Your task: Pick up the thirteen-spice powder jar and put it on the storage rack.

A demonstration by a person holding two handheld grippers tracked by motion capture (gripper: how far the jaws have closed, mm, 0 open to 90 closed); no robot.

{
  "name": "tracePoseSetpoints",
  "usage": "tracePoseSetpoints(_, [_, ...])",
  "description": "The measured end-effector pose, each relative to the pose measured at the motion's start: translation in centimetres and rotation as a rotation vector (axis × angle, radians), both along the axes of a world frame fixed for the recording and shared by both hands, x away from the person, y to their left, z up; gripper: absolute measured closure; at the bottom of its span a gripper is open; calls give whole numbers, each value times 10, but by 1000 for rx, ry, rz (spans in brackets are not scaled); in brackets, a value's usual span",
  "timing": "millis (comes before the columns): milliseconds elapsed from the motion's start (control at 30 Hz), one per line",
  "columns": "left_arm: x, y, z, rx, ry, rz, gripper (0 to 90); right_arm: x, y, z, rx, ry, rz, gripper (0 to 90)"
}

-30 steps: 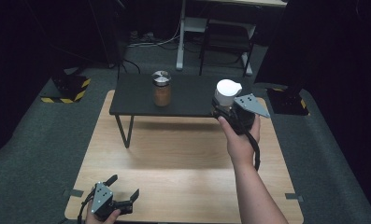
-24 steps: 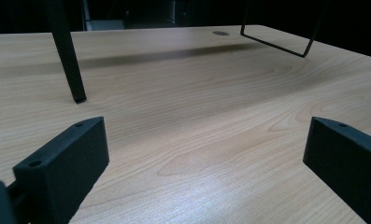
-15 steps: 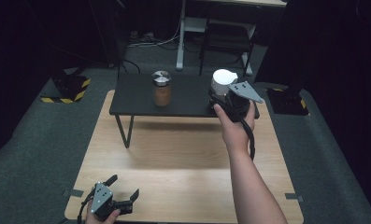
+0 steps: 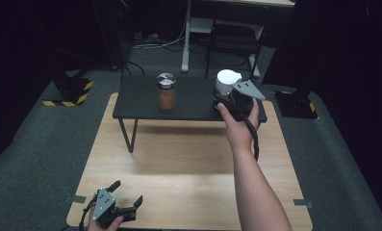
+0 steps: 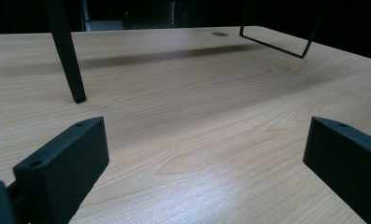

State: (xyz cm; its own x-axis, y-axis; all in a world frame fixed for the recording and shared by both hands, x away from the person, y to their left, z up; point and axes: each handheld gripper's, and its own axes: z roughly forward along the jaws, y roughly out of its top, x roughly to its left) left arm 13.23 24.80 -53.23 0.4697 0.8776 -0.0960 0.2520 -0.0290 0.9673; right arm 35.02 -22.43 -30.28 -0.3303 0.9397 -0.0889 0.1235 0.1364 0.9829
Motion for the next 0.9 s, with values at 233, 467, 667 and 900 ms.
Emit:
tracePoseSetpoints(233, [0, 0, 0, 0, 0, -1, 6, 5, -1, -3, 15, 0, 0, 305])
tracePoseSetpoints(467, [0, 0, 0, 2, 0, 0, 6, 8, -3, -7, 27, -9, 4, 304])
tracePoseSetpoints(667, [0, 0, 0, 4, 0, -1, 6, 13, -9, -10, 55, -3, 16, 304])
tracePoseSetpoints(900, [0, 1, 0, -2, 1, 0, 6, 14, -11, -15, 64, -16, 25, 304])
